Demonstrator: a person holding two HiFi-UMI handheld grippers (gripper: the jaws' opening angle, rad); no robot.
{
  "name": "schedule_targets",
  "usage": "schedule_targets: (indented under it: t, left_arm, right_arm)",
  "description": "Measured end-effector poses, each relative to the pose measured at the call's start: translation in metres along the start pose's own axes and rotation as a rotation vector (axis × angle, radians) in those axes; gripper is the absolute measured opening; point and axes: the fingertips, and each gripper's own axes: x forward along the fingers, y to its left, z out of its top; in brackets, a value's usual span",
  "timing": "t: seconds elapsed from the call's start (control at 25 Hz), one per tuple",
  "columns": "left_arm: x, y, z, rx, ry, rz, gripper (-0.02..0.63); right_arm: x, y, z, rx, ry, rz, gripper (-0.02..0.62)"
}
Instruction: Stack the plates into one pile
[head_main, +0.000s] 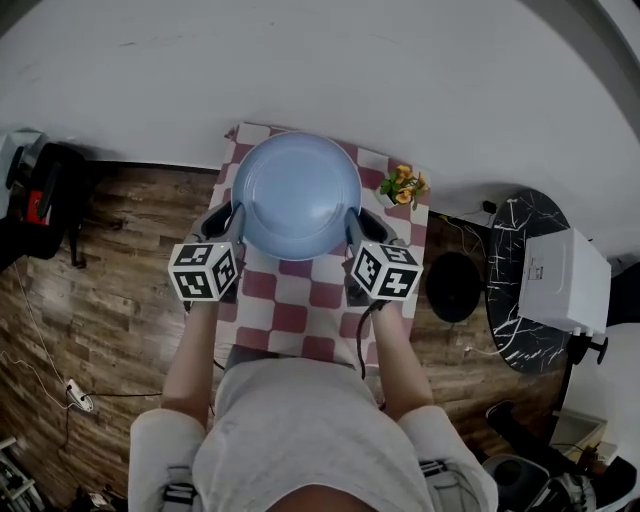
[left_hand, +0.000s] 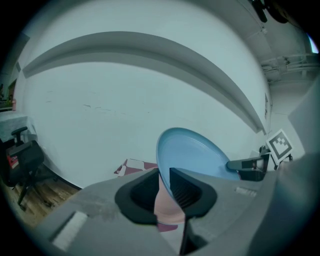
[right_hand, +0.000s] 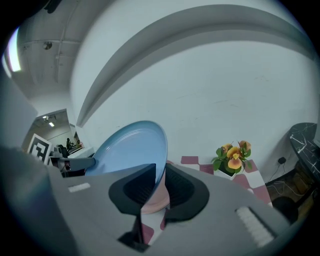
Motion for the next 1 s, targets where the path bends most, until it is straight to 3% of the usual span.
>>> schedule_targets:
  t: [0.64, 1.0]
  left_arm:
    - [0.065, 0.028, -0.022, -0.010, 0.161, -0.131, 0.077]
    - [0.092, 0.047, -0.047, -0.017, 0.250, -0.157, 0.077]
  right_arm:
    - [0.040, -0.021, -0.033, 0.126, 0.098, -0.183, 0.054]
    - [0.064, -0.028, -0.063, 0.167, 0.169, -0.232, 0.055]
